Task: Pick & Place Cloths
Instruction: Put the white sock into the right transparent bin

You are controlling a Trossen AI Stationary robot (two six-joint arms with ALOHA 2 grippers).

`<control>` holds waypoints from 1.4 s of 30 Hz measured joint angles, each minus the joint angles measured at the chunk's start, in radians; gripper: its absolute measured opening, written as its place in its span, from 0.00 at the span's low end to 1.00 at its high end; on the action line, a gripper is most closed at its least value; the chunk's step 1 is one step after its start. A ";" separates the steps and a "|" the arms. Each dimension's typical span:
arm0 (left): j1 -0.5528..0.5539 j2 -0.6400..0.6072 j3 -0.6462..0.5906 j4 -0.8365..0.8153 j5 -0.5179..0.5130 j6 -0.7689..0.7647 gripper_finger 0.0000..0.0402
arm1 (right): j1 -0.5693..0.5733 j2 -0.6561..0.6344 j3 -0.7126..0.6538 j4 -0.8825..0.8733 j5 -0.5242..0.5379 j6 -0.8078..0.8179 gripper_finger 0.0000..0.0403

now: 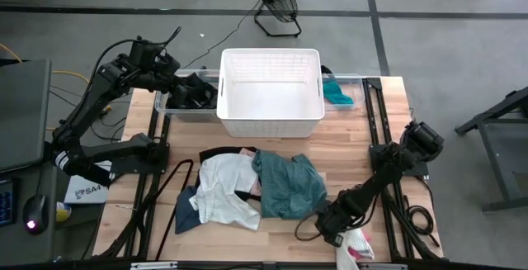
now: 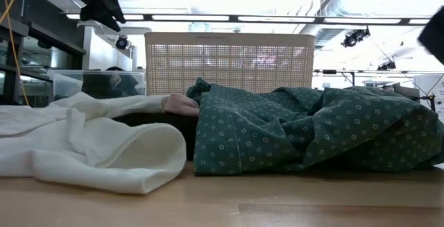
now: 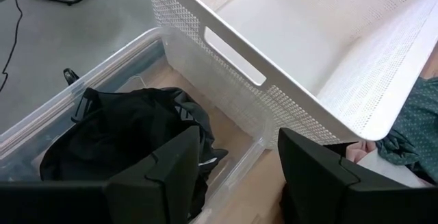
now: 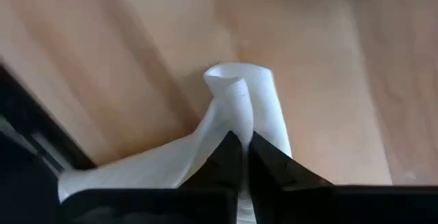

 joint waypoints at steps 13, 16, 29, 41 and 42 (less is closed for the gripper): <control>0.000 0.000 0.000 -0.004 0.000 0.000 0.49 | -0.147 -0.140 -0.001 -0.205 -0.002 0.114 0.01; 0.000 0.000 0.000 -0.018 0.000 0.000 0.49 | -0.168 -0.221 -0.001 -0.197 -0.009 0.111 0.01; 0.000 0.000 0.000 -0.022 0.000 -0.001 0.49 | -0.213 -0.573 0.000 -0.244 0.228 0.167 0.01; 0.000 0.000 0.000 -0.019 0.000 -0.002 0.49 | -0.362 -0.747 0.000 -0.519 0.488 0.158 0.01; 0.000 0.000 0.000 -0.019 0.000 -0.006 0.49 | -0.385 -0.758 0.000 -0.531 0.529 0.158 0.01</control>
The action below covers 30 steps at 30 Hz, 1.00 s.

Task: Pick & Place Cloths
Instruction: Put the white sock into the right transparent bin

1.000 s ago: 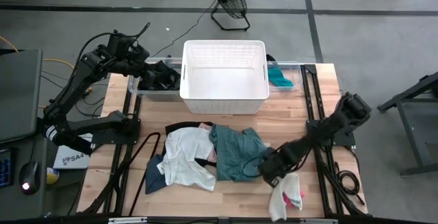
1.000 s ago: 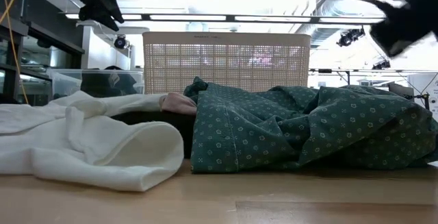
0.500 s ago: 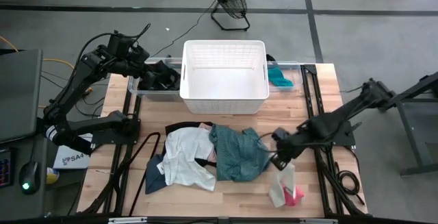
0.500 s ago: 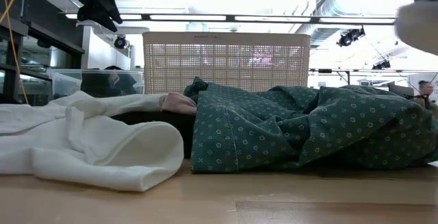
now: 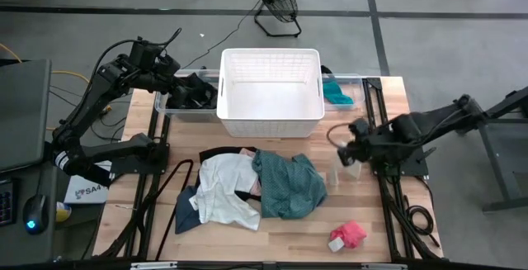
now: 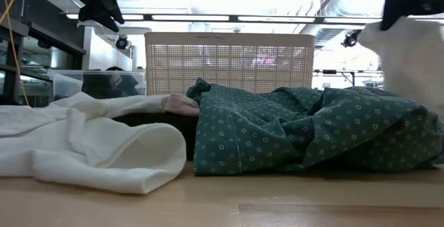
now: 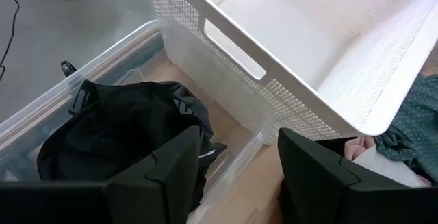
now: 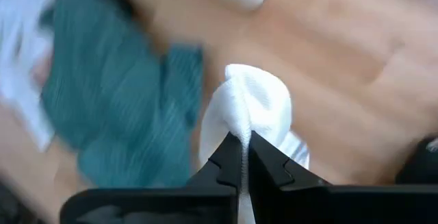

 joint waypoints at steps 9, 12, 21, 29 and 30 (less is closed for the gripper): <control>0.000 0.000 0.000 0.001 0.000 -0.050 0.49 | -0.247 -0.067 0.000 0.000 0.272 -0.193 0.01; 0.000 0.000 0.000 0.002 0.000 -0.064 0.49 | -0.353 -0.075 0.000 0.025 0.291 -0.284 0.01; 0.000 0.000 0.000 0.002 0.000 -0.084 0.49 | -0.667 -0.076 0.000 0.269 0.286 -0.679 0.01; 0.000 0.000 0.000 0.003 -0.001 -0.107 0.49 | -0.918 -0.062 0.001 0.450 0.278 -0.984 0.01; 0.000 0.000 0.000 0.003 -0.002 -0.107 0.49 | -0.950 -0.053 0.001 0.451 0.270 -1.016 0.01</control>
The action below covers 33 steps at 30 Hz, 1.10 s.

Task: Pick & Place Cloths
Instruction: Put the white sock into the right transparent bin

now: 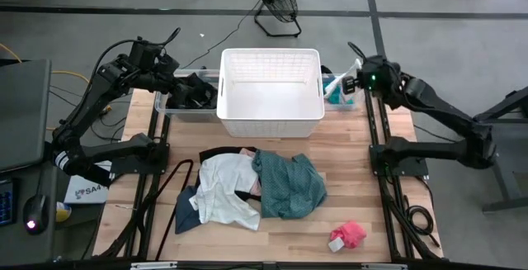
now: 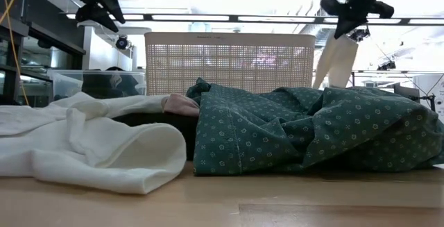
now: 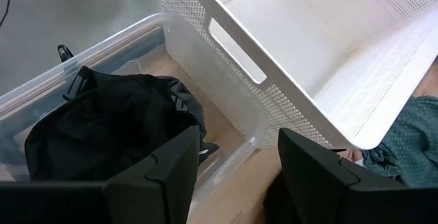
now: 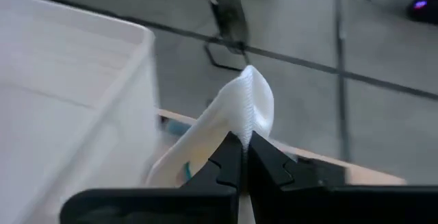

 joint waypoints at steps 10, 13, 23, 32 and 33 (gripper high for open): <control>0.000 0.000 0.000 0.000 -0.001 -0.008 0.49 | -0.209 0.206 0.000 0.046 -0.096 -0.148 0.01; 0.000 0.000 0.000 0.000 -0.002 -0.025 0.49 | -0.234 0.286 0.000 0.083 -0.103 -0.182 0.01; 0.000 0.000 0.000 0.000 -0.002 -0.032 0.49 | -0.263 0.494 0.000 0.150 -0.316 -0.104 0.01; 0.000 0.000 0.000 -0.001 -0.001 -0.052 0.49 | -0.312 0.578 0.000 0.129 -0.334 0.025 0.01; 0.000 0.000 0.000 -0.001 0.000 -0.052 0.49 | -0.318 0.585 0.000 0.126 -0.334 0.037 0.01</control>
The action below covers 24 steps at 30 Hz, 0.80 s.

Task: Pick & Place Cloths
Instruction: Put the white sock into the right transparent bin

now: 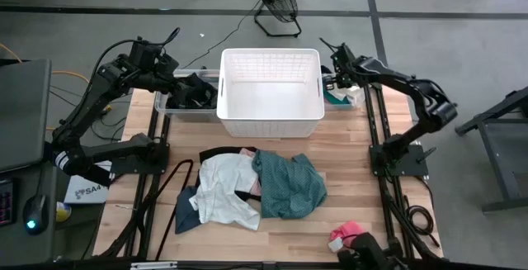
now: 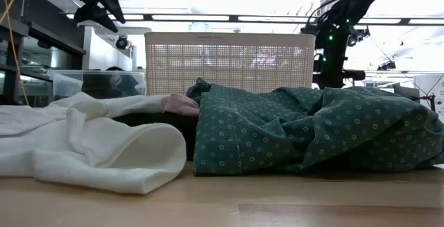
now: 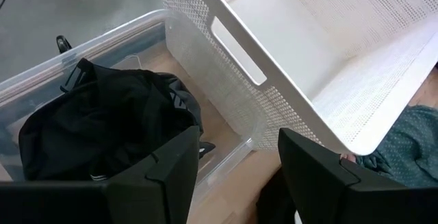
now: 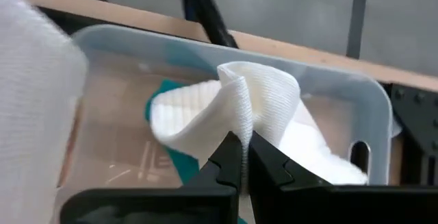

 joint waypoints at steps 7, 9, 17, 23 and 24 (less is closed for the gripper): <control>0.000 0.000 0.000 -0.001 0.000 0.000 0.49 | -0.053 0.051 0.000 -0.026 -0.088 0.078 0.01; 0.000 0.000 0.000 -0.001 0.000 0.000 0.49 | -0.062 0.068 0.000 -0.030 -0.101 0.086 0.01; 0.000 0.000 0.000 -0.001 0.000 0.000 0.49 | -0.062 0.106 0.000 -0.023 -0.126 0.106 0.01; 0.000 0.000 0.000 -0.002 0.000 0.000 0.49 | -0.062 0.106 0.000 -0.022 -0.184 0.134 0.06; 0.000 0.000 0.000 -0.002 0.000 0.000 0.49 | -0.061 0.106 0.000 -0.022 -0.199 0.135 0.08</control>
